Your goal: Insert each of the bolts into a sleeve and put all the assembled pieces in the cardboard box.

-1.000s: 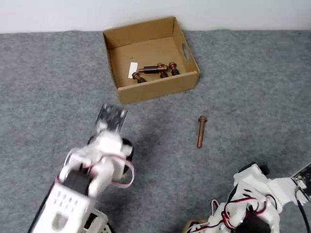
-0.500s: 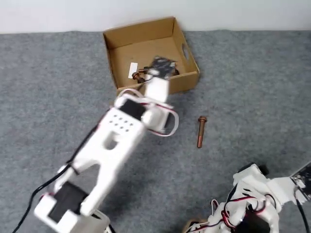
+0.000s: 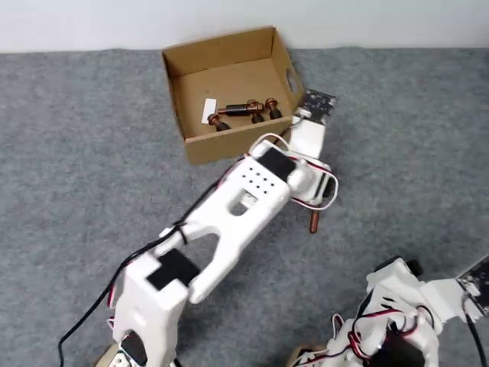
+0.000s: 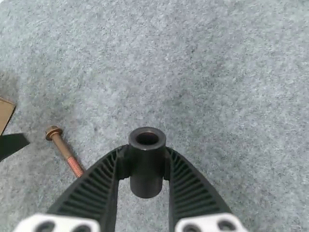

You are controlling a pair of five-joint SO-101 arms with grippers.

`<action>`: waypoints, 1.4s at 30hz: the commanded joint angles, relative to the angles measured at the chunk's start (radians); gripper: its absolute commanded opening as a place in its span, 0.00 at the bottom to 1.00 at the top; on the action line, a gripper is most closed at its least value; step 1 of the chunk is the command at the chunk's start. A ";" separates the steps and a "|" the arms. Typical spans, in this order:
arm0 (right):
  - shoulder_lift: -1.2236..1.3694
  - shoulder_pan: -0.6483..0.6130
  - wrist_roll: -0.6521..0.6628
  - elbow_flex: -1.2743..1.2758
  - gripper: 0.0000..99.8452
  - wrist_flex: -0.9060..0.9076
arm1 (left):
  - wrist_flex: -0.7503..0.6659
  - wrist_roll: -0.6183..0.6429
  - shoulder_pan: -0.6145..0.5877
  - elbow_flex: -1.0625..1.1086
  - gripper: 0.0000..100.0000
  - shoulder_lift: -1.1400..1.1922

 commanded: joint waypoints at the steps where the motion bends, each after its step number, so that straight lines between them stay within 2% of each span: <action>1: -0.002 0.012 0.012 -0.006 0.01 -0.012 | -0.008 0.009 0.023 -0.128 0.20 0.071; 7: -0.002 0.012 0.012 -0.005 0.01 -0.012 | -0.005 0.011 0.023 -0.268 0.19 0.255; 13: -0.002 0.007 0.012 0.005 0.01 -0.018 | 0.104 0.023 0.026 -0.430 0.19 0.400; 16: -0.002 0.007 0.031 0.009 0.01 -0.022 | 0.209 0.052 0.025 -0.564 0.17 0.470; 23: -0.002 0.007 0.037 0.009 0.01 -0.024 | 0.505 0.052 0.021 -0.851 0.03 0.647; 29: -0.002 0.007 0.037 0.009 0.01 -0.024 | 0.649 0.057 0.009 -1.093 0.01 0.761; 36: -0.002 0.007 0.037 0.009 0.01 -0.024 | 0.661 0.101 0.017 -1.296 0.00 0.750; 42: -0.004 0.007 0.038 0.009 0.01 -0.022 | 0.664 0.100 0.009 -1.310 0.00 0.626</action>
